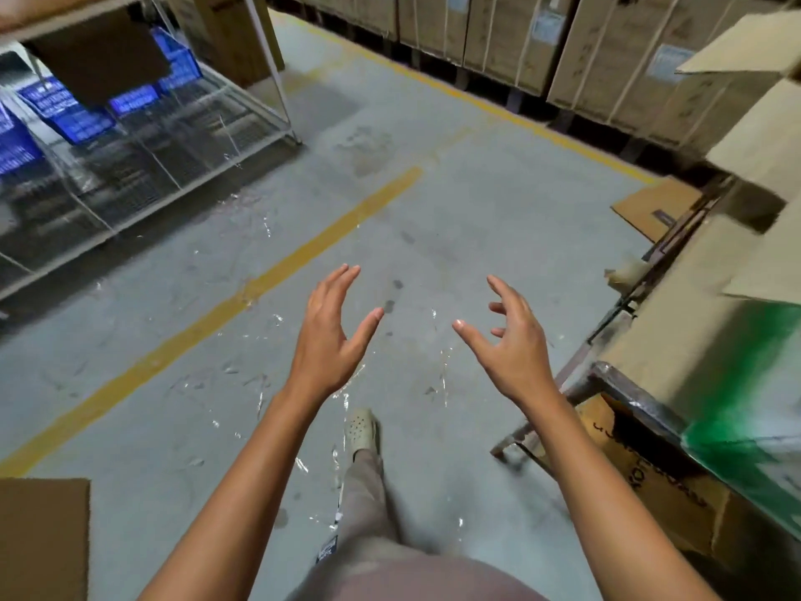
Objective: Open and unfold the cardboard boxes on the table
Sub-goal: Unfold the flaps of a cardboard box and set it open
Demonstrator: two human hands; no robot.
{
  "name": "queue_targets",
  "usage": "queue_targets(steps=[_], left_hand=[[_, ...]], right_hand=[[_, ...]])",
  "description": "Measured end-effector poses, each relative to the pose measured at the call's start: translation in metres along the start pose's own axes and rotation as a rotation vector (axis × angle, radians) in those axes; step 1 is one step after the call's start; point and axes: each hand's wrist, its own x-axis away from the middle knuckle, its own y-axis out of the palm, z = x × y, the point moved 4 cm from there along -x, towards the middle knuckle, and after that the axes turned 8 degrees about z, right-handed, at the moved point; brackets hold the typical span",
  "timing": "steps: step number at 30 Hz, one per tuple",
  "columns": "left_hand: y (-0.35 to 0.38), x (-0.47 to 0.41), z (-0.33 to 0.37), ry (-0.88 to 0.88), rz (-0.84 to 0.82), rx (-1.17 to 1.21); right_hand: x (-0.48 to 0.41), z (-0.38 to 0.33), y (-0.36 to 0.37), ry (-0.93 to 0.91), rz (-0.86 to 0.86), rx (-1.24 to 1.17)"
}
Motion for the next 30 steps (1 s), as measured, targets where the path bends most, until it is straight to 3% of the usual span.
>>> queue_targets(steps=[6, 12, 21, 30], left_hand=[[0.052, -0.152, -0.056, 0.14, -0.138, -0.03], [0.101, -0.292, -0.062, 0.253, -0.275, 0.009], [0.244, -0.457, -0.029, 0.391, -0.399, 0.096], [0.397, -0.623, 0.066, 0.498, -0.446, 0.127]], right_hand=[[-0.119, 0.01, 0.057, 0.037, 0.125, 0.085], [-0.224, 0.002, 0.064, 0.118, 0.248, 0.141], [-0.383, 0.058, 0.031, 0.194, 0.427, 0.148], [-0.57, 0.117, -0.059, 0.215, 0.539, 0.137]])
